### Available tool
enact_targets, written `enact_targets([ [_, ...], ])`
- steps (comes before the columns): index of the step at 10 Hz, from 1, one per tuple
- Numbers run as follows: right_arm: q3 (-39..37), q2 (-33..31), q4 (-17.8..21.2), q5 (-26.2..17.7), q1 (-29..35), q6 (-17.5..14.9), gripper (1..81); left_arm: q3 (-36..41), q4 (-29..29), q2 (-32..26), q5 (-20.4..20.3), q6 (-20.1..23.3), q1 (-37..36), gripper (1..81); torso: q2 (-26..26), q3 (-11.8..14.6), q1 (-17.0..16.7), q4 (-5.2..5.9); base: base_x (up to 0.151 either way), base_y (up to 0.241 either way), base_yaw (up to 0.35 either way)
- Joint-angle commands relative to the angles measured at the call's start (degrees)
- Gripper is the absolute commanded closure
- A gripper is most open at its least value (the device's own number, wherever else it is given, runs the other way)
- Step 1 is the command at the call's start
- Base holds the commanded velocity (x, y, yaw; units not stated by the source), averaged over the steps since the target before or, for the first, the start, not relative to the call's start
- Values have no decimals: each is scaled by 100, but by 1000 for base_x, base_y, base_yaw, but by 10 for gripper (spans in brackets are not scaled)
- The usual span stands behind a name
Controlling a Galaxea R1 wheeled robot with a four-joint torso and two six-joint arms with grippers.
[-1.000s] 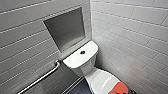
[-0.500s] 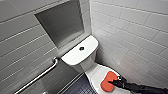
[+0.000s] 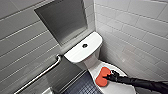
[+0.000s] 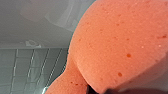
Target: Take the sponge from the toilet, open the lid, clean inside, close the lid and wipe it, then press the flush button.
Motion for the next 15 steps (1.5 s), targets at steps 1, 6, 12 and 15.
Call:
enact_targets([
  [1,-706,729,-183,-729,610,8,811,-7,-43,-126,515,39,138,10,0,0,0,0,0,0,0],
  [6,-3539,2199,-456,-1231,294,-1,811,11,-52,-170,480,39,156,10,0,-5,0,0,0,0,0],
  [12,-1028,531,-412,-1116,-76,8,811,11,-25,-126,471,39,156,10,-4,0,-2,0,0,0,0],
  [15,117,-208,-412,-1099,-92,96,811,11,-17,-117,471,39,156,10,-2,-2,-2,0,0,0,0],
])
